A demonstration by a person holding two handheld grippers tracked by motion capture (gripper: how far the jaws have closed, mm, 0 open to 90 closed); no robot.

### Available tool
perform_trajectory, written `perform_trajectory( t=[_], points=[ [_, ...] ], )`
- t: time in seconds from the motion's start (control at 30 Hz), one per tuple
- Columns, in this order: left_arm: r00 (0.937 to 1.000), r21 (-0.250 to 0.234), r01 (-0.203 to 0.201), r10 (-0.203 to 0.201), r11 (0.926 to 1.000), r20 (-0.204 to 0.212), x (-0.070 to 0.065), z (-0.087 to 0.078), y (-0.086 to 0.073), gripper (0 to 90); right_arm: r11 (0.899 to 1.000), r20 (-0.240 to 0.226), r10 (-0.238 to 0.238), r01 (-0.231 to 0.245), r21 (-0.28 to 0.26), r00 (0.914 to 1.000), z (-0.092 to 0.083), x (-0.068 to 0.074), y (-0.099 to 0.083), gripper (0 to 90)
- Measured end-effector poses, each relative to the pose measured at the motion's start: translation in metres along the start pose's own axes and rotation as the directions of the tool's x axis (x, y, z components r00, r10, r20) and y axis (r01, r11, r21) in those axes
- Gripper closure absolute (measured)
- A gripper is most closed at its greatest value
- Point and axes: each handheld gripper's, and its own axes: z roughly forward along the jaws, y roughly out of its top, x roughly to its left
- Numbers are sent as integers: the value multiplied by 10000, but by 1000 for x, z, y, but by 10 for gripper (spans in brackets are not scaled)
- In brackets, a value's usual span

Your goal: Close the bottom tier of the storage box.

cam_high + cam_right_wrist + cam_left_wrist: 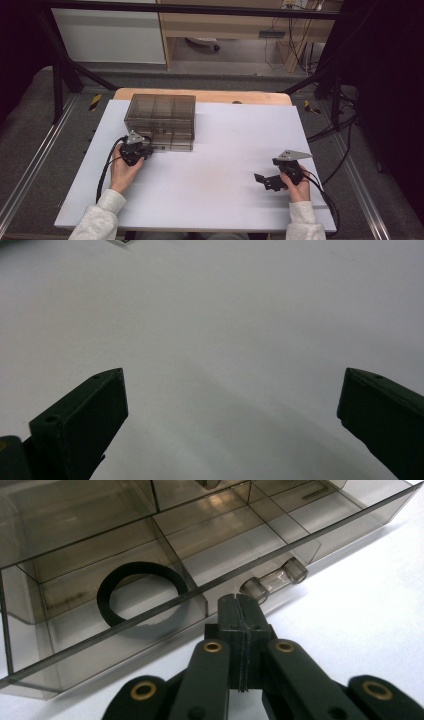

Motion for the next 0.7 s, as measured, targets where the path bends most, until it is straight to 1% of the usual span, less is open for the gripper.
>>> perform_trajectory(
  t=[0.7],
  points=[
    [10000,27,-11,11,10000,-38,3,5,3,894,10000,5,-28,28,31,10000,1,0,0,4]
  ],
)
